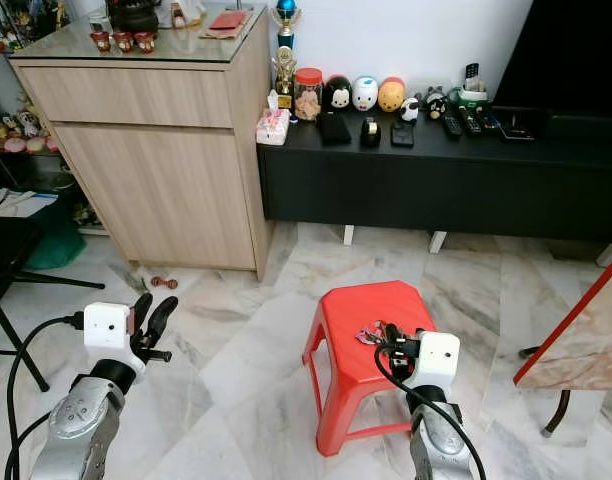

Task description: Hang keys on a hook

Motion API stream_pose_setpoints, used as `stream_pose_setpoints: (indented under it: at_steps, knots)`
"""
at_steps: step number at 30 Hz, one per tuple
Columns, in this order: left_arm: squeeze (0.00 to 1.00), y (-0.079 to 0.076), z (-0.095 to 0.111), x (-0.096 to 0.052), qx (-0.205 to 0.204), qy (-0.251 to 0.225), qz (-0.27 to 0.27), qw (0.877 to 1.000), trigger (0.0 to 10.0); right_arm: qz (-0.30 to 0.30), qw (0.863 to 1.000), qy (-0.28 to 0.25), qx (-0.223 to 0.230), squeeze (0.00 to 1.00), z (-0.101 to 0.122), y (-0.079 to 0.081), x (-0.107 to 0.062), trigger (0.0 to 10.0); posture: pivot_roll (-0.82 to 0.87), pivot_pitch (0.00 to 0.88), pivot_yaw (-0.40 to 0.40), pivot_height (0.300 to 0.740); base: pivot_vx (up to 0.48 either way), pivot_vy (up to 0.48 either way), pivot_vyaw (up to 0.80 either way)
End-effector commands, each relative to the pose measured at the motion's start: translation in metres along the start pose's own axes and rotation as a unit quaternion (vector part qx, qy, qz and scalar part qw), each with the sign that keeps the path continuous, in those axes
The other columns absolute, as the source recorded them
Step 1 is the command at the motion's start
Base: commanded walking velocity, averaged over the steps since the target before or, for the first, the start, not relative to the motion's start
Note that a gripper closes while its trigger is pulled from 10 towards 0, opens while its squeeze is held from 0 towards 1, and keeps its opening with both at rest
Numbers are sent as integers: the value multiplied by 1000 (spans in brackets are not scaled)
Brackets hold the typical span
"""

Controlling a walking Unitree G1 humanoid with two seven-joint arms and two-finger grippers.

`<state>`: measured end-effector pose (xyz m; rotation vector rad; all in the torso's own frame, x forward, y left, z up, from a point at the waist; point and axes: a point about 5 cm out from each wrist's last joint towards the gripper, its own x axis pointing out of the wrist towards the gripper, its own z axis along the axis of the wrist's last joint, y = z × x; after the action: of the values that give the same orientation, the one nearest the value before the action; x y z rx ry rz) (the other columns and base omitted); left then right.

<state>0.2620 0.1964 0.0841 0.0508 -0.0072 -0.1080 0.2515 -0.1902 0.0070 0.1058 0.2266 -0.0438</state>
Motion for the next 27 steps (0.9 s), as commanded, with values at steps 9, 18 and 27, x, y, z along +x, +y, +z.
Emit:
stream_pose_setpoints:
  at_steps: [9,18,27]
  knots:
    - [0,-7,6,2,13,-7,-14,1000,10000,-5,1000,-1,8,0,1,1,-1,10000,-19,0,28,740,0,224,0]
    - [0,-9,8,2,13,-8,-18,1000,10000,-2,1000,-1,11,0,1,4,-1,10000,-17,0,31,740,0,0,0]
    - [0,-15,9,2,17,-10,-31,999,10000,-7,1000,4,13,0,-2,2,-3,10000,-18,0,29,740,0,0,0]
